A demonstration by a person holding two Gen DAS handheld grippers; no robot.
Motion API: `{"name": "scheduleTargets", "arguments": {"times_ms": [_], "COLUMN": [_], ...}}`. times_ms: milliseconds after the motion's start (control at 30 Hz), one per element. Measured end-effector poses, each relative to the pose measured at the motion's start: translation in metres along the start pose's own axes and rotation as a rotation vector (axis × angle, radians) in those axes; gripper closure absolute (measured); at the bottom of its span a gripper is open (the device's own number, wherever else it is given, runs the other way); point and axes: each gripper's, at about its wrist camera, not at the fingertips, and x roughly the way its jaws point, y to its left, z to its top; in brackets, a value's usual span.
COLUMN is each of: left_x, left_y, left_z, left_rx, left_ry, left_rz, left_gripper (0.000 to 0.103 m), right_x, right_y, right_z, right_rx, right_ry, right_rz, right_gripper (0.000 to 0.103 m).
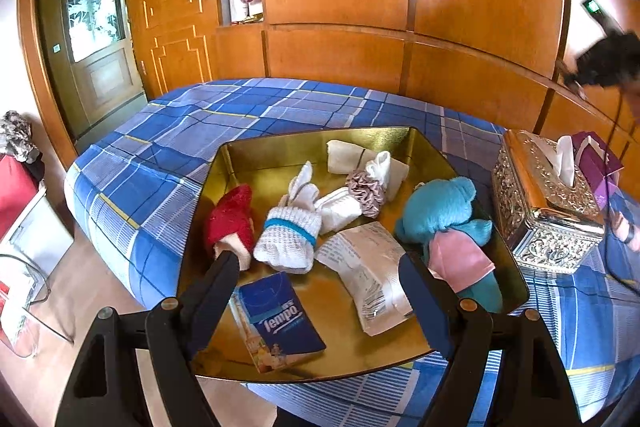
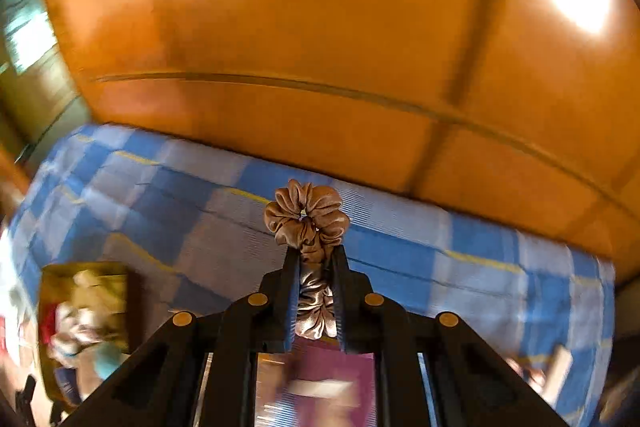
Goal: Organize soft objects
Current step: 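Carry the brown scrunchie to the gold tray and open the right gripper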
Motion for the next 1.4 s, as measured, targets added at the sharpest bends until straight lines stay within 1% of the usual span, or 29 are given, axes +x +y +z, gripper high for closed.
{"name": "scheduleTargets", "arguments": {"times_ms": [33, 67, 133, 233, 267, 400, 500, 667, 900, 1200, 1400], "left_x": [-0.001, -0.002, -0.003, -0.006, -0.007, -0.008, -0.011, -0.015, -0.016, -0.013, -0.01], "left_y": [0.002, 0.003, 0.005, 0.007, 0.008, 0.01, 0.012, 0.014, 0.016, 0.022, 0.027], "left_z": [0.0, 0.0, 0.001, 0.002, 0.002, 0.003, 0.004, 0.006, 0.006, 0.007, 0.006], "left_rx": [-0.005, -0.007, -0.012, -0.015, -0.015, -0.021, -0.023, -0.027, -0.035, -0.052, -0.066], "left_ry": [-0.003, -0.005, -0.011, -0.021, -0.024, -0.033, -0.044, -0.058, -0.065, -0.06, -0.049], "left_rz": [0.005, 0.008, 0.015, 0.021, 0.023, 0.036, 0.045, 0.052, 0.059, 0.069, 0.074], "left_gripper": [0.021, 0.021, 0.021, 0.021, 0.021, 0.021, 0.02, 0.02, 0.02, 0.019, 0.019], "right_x": [-0.001, -0.002, -0.004, -0.006, -0.007, -0.005, -0.006, -0.005, 0.001, 0.016, 0.033], "right_y": [0.015, 0.04, 0.072, 0.124, 0.142, 0.185, 0.208, 0.222, 0.23, 0.247, 0.26], "right_z": [0.001, -0.001, -0.007, -0.03, -0.043, -0.085, -0.116, -0.158, -0.186, -0.193, -0.19], "right_rx": [-0.024, -0.065, -0.134, -0.255, -0.301, -0.387, -0.437, -0.469, -0.447, -0.445, -0.433], "right_ry": [-0.007, -0.016, -0.026, -0.016, -0.011, 0.023, 0.053, 0.084, 0.119, 0.148, 0.148], "right_rz": [0.029, 0.083, 0.143, 0.239, 0.273, 0.367, 0.407, 0.45, 0.496, 0.482, 0.442], "right_gripper": [0.09, 0.09, 0.09, 0.09, 0.09, 0.09, 0.09, 0.09, 0.09, 0.09, 0.09]}}
